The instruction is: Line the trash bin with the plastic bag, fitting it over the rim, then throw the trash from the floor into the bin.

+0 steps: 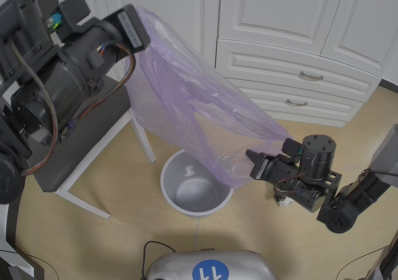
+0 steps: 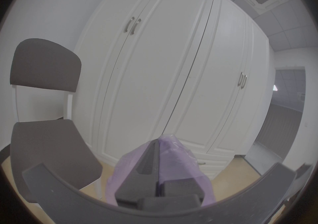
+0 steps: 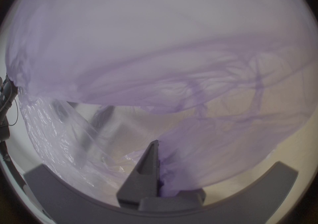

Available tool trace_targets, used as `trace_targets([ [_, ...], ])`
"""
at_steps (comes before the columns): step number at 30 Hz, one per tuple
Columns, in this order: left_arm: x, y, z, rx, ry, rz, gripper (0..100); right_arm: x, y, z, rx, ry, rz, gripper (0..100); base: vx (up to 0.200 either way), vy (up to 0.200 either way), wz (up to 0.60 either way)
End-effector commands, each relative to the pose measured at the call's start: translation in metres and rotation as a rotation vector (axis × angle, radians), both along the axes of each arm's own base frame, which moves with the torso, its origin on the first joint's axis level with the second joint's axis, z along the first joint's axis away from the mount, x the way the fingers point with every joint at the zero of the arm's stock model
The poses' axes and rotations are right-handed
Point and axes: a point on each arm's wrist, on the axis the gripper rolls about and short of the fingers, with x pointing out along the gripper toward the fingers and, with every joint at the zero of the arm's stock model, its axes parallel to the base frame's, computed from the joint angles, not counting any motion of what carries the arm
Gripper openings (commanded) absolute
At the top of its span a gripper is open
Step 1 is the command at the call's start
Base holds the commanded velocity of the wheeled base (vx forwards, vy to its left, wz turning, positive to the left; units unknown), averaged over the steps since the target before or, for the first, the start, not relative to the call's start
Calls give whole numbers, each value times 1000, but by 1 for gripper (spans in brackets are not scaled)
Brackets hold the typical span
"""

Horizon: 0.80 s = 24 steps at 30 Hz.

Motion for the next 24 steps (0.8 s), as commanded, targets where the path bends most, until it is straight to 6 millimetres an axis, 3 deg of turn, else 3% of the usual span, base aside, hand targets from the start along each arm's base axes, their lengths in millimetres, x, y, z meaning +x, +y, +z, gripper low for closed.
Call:
trace_targets([
  [1,1,20,-45,105,113,51,0,-33,-66,57,-119,6,14,0,0,0,0],
  [3,2,25,-66,155,167,61,0,-48,-86,71,-168,23,60,0,0,0,0],
  [7,3,30,-87,208,220,36,0,-61,-102,77,-251,23,83,0,0,0,0],
  [13,2,40,-112,265,291,24,0,-71,-112,76,-348,-25,79,0,0,0,0],
  [24,-2,44,-116,261,283,16,0,-95,-118,85,-443,-151,105,0,0,0,0],
])
